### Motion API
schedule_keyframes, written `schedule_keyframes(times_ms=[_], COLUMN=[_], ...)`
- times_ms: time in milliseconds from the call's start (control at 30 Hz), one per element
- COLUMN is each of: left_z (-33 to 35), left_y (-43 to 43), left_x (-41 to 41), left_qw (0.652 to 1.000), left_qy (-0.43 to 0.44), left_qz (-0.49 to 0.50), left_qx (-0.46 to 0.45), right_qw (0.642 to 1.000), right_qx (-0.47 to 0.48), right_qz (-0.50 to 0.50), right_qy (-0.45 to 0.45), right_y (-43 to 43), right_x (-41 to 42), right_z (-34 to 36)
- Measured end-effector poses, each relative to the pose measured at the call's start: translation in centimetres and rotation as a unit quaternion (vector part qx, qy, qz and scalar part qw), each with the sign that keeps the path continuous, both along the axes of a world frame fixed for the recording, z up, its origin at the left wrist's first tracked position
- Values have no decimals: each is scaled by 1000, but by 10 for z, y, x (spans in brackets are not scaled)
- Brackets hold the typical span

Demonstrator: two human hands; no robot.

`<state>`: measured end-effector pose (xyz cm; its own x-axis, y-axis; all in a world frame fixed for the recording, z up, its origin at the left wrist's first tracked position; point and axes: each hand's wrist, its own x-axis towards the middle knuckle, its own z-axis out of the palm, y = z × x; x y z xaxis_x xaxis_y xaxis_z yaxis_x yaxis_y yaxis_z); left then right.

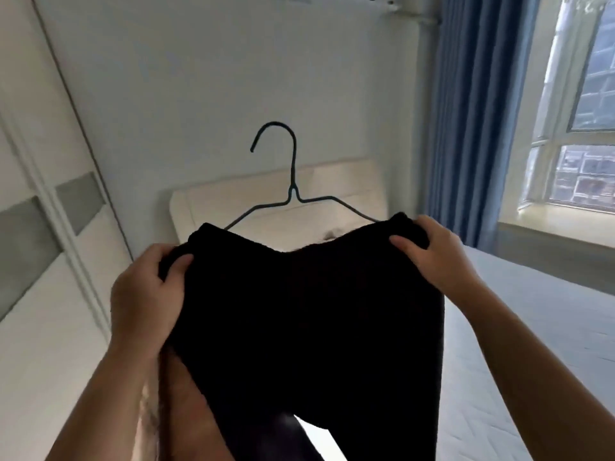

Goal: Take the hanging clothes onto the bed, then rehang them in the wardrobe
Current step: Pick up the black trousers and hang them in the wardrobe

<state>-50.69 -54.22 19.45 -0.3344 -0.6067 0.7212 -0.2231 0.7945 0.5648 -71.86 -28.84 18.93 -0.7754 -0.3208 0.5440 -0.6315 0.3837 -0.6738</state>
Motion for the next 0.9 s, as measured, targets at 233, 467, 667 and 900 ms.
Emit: schedule_keyframes(times_ms=[233,467,667,900], left_z=[-30,-51,-61,-62], left_y=[11,33,40,49], left_x=[121,210,277,349], left_qw=[983,934,902,853], left_qy=[-43,-74,-74,-114], left_qz=[173,338,425,509], left_qx=[-41,-85,-11,19], right_qw=[981,945,914,887], right_qx=[6,44,56,71], right_qz=[171,312,396,448], right_qy=[-89,-92,-75,-89], right_y=[-104,-173,-208,-221], right_x=[43,105,169,247], right_z=[-51,-65,-64,-76])
